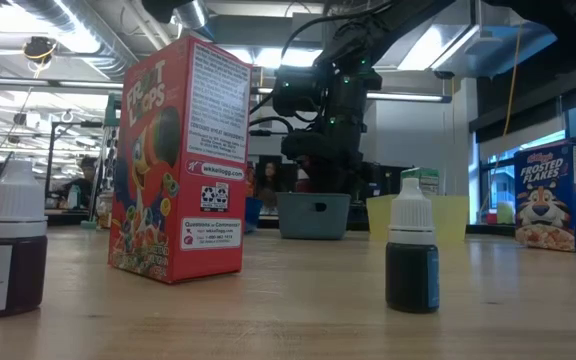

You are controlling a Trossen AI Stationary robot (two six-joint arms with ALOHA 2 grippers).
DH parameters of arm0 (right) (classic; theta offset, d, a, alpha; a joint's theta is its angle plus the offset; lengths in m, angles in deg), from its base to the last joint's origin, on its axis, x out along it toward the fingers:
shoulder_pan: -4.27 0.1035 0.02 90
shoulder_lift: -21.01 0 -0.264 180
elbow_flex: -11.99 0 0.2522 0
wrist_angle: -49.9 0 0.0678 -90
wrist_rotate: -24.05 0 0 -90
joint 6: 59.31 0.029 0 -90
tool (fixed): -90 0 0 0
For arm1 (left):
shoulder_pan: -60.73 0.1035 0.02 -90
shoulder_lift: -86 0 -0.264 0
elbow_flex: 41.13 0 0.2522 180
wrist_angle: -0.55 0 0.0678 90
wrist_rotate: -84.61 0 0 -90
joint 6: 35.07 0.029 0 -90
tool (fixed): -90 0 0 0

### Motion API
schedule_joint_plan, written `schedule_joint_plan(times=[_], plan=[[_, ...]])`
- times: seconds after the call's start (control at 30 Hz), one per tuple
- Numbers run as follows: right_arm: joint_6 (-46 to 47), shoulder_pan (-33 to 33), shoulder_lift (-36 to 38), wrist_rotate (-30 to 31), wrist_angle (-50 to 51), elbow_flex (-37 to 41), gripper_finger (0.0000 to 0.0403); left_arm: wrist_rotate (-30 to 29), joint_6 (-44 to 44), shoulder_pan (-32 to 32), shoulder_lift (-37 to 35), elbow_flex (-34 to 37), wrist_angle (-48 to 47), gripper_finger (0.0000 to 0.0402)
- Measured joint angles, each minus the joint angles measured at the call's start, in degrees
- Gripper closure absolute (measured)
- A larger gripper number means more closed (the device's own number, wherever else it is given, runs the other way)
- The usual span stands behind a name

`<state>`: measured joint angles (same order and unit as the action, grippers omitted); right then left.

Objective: Pick & Place Kitchen Items
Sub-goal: Put the small black food coloring bottle into the dark green bin

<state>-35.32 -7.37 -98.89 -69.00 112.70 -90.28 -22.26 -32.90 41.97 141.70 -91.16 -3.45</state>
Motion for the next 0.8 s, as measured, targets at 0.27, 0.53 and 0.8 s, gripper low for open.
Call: schedule_joint_plan(times=[0.27,0.53,0.8], plan=[[0.0,0.0,0.0,1.3,1.9,-2.4,0.0265,0.0,0.0,0.0,0.0,0.0,-0.9,0.0123],[0.1,1.1,0.1,3.0,6.7,-7.0,0.0265,0.0,-0.1,0.0,0.0,0.0,-1.0,0.0123],[0.2,1.8,0.1,5.0,11.1,-10.5,0.0265,0.0,-0.9,0.0,0.0,0.0,-1.0,0.0123]])
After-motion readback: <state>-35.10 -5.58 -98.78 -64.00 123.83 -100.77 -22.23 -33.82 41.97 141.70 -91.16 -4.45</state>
